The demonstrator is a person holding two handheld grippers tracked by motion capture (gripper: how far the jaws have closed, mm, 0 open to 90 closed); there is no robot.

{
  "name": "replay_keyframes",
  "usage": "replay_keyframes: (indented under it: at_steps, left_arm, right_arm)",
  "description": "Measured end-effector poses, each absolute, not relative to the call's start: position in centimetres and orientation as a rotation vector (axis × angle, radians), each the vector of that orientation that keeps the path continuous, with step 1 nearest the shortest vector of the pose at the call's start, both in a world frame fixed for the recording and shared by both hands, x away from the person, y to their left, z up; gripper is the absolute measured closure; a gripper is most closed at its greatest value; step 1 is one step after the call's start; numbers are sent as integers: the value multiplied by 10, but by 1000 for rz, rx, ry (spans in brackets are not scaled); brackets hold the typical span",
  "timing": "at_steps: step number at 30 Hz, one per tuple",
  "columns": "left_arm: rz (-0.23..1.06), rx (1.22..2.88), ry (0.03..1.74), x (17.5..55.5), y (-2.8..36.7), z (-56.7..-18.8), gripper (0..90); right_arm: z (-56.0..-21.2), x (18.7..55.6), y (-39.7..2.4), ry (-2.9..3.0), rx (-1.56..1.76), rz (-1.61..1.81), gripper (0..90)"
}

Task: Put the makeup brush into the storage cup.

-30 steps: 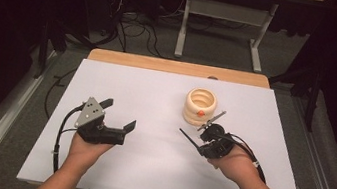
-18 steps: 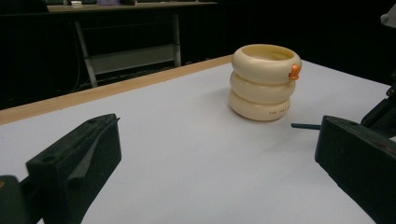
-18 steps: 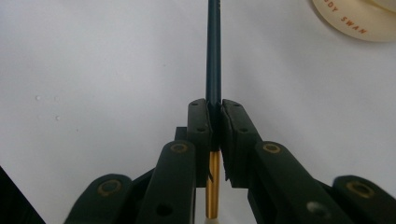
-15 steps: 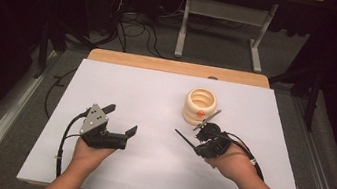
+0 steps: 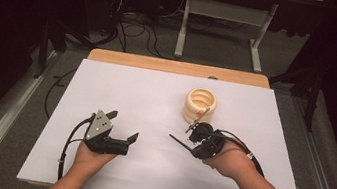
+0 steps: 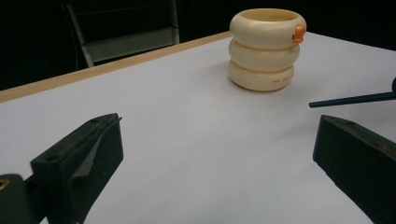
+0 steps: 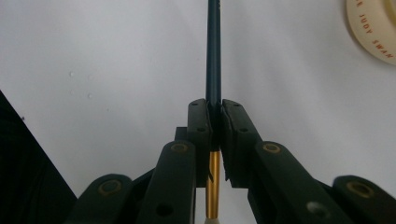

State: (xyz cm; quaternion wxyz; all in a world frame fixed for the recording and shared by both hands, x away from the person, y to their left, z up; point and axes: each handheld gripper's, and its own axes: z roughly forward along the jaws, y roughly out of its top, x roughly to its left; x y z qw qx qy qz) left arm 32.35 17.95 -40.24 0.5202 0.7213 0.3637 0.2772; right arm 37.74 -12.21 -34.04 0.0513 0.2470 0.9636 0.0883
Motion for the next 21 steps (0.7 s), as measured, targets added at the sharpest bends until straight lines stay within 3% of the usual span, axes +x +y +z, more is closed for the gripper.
replay_keyframes:
  at_steps: [21]
  left_arm:
    - [700, 1750, 807, 317, 171, -399, 22]
  right_arm:
    - [-340, 380, -116, 2959, 682, 93, 852]
